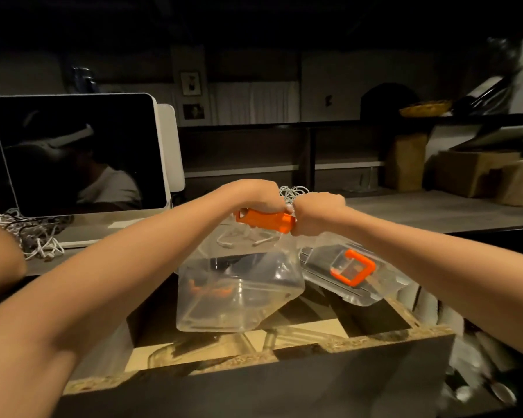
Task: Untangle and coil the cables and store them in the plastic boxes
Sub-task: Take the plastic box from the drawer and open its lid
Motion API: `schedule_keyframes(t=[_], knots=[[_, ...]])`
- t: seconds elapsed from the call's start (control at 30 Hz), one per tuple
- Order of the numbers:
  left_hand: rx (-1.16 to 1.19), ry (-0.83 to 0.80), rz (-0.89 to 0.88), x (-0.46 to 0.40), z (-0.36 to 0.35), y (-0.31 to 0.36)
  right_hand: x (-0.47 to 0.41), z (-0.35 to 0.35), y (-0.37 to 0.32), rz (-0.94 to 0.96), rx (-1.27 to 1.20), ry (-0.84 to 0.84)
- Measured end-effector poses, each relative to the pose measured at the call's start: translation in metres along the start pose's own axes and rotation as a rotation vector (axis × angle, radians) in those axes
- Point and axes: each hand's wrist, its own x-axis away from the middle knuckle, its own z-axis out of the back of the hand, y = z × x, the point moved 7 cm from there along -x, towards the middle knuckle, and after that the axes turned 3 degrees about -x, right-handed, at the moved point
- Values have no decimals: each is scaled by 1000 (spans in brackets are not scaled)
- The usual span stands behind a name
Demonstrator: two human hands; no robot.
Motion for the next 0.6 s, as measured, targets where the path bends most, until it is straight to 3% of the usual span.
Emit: schedule_keyframes(t=[0.27,0.6], knots=[[-3,61,12,21,30,17,15,30,16,-38,-93,77],[-23,320,-29,39,69,34,17,61,42,-102,-31,380]])
